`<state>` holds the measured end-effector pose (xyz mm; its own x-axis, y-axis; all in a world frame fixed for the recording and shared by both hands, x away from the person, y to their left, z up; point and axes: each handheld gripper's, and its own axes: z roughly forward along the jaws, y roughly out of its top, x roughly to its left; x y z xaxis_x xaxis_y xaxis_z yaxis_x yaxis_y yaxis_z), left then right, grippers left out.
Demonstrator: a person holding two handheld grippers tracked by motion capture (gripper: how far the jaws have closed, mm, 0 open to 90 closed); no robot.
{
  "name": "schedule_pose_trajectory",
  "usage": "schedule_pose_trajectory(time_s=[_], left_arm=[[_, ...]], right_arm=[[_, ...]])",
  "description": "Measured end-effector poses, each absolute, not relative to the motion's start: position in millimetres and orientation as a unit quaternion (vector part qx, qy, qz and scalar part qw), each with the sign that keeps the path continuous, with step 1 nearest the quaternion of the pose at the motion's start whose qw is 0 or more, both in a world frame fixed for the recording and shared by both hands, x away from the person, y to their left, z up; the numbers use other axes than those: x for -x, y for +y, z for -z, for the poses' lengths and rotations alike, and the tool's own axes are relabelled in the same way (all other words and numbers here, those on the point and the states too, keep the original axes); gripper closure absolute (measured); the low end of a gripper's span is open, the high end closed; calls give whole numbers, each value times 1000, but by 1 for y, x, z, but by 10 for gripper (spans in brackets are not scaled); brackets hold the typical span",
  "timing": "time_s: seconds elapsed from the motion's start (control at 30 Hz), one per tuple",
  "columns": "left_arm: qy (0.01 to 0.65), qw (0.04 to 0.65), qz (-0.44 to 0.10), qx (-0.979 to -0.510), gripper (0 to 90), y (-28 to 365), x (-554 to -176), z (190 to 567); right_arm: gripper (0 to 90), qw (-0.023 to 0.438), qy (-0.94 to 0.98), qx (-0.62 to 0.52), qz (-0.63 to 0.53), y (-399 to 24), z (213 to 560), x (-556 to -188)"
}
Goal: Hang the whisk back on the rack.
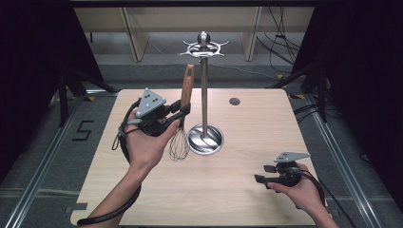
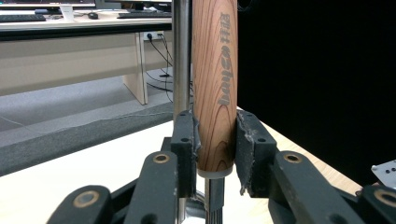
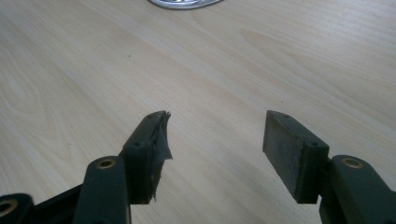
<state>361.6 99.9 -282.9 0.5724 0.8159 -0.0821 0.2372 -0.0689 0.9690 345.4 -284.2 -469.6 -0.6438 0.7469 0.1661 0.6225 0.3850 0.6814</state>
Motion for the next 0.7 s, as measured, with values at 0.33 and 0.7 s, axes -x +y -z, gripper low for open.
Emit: schedule_pose_trajectory(time_s=[0.33,0.7], left_arm=[[380,568,-262,-682,700,96,-361,278],[374,568,-264,-683,701,93,-362,273]], right_arm=[[409,84,828,-413,-370,-284,470,-346],[409,80,826,-418,-370,-281,469,-344]])
